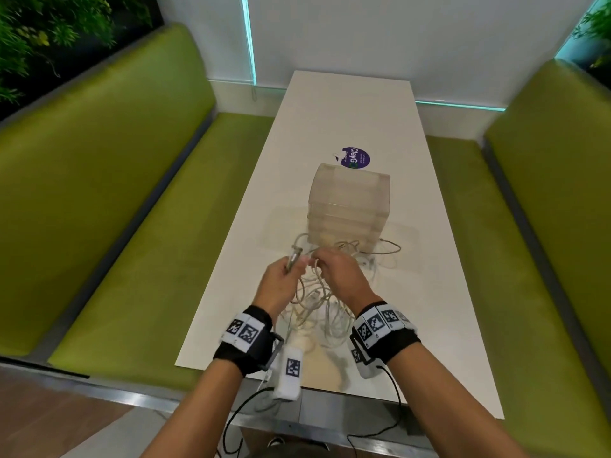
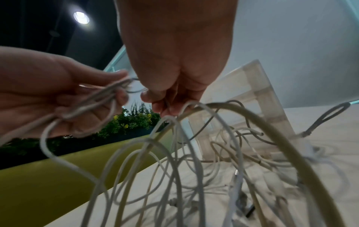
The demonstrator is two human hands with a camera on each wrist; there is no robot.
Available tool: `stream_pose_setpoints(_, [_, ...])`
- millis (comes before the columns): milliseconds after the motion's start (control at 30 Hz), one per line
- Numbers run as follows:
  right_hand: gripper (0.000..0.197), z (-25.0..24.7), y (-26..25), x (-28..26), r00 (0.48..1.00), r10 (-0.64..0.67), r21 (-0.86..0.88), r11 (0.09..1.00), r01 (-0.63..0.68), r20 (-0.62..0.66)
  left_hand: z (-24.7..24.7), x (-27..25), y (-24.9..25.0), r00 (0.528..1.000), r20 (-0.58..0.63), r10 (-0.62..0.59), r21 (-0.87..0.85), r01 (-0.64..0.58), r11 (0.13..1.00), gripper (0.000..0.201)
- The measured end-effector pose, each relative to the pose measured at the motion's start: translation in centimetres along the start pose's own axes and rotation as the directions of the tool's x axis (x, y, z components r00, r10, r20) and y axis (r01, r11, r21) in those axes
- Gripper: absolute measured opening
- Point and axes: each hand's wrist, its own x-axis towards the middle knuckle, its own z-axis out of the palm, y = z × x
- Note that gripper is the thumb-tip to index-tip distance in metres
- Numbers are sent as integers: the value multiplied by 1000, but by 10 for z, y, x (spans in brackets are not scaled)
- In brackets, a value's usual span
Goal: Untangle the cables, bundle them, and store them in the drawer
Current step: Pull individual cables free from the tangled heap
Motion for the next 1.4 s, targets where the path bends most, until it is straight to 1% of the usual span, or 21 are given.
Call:
stream_pose_setpoints(67, [20, -1, -4, -1, 1000, -9, -8, 1000, 10, 9, 10, 5, -1, 998, 61, -11, 41, 9, 999, 33])
stream_pose_setpoints(167, [21, -4, -5, -2, 1000, 11, 10, 1000, -10, -17, 13, 10, -3, 996, 86, 3, 61, -8, 998, 30])
stream_pose_setpoints(233, [20, -4, -5, -3, 999, -8, 3, 1000, 8, -31, 10, 10, -4, 996, 79, 28, 78, -34, 996, 30])
stream_pose_setpoints(300, [18, -1, -3, -2, 1000, -10, -12, 1000, 10, -8, 7, 8, -2, 996, 60, 59, 49, -62, 997, 28])
stream_pose_setpoints(367, [17, 4, 1, 1, 1000, 15, -33, 999, -15, 10, 6, 1, 5, 995, 44, 93, 5, -93, 996, 23])
stream_pose_setpoints(467, [19, 9, 9, 9, 998, 65, -53, 996, -65, -13, 1, -14, 19, 993, -29, 118, -89, -120, 989, 36])
stream_pose_setpoints(600, [13, 7, 32, 16, 974, 218, -157, 966, -207, 55, -19, -30, 43, 979, -175, 108, -304, -158, 939, 43])
stream_pose_setpoints(633, [15, 5, 37, 16, 969, 242, -144, 962, -232, 52, -25, -32, 46, 972, -204, 113, -328, -177, 928, 44])
stream_pose_setpoints(700, [22, 4, 42, 16, 968, 248, -78, 966, -245, 31, -35, -29, 45, 962, -249, 116, -331, -197, 923, 38])
stream_pose_setpoints(733, [28, 3, 41, 16, 973, 233, -52, 971, -232, 13, -38, -26, 41, 961, -249, 118, -312, -195, 930, 34])
stream_pose_setpoints(800, [37, 1, 36, 16, 980, 197, -31, 980, -197, -24, -35, -17, 30, 972, -201, 118, -245, -166, 955, 30])
stream_pose_setpoints(900, [39, 0, 25, 13, 987, 156, -48, 986, -158, -47, -18, -4, 19, 989, -115, 92, -98, -104, 990, 32])
stream_pose_setpoints(1033, [39, -2, 9, 8, 986, 159, -84, 983, -163, -48, 10, 15, 12, 998, 8, 55, 71, -55, 996, 32])
stream_pose_setpoints(1100, [37, -4, 4, 6, 981, 190, -51, 980, -192, -49, 21, 21, 13, 998, 46, 53, 163, -60, 985, 34])
stream_pose_setpoints(1133, [40, -6, 3, 6, 976, 213, -34, 976, -215, -47, 24, 24, 13, 997, 52, 60, 195, -69, 978, 33])
stream_pose_setpoints(1233, [57, -9, 5, 7, 962, 267, -7, 963, -268, -49, 31, 26, 14, 993, 67, 94, 259, -108, 960, 25])
stream_pose_setpoints(1300, [64, -10, 8, 7, 959, 280, -24, 959, -282, -48, 31, 24, 18, 991, 68, 114, 299, -129, 946, 25])
stream_pose_setpoints(1333, [65, -9, 9, 7, 959, 278, -36, 959, -280, -52, 31, 23, 19, 990, 72, 120, 326, -137, 935, 27])
stream_pose_setpoints(1367, [62, -10, 8, 8, 961, 271, -47, 961, -274, -56, 31, 23, 20, 989, 81, 126, 358, -147, 922, 27])
stream_pose_setpoints(1400, [53, -9, 8, 8, 965, 255, -52, 965, -258, -56, 31, 21, 21, 987, 91, 129, 378, -154, 913, 27])
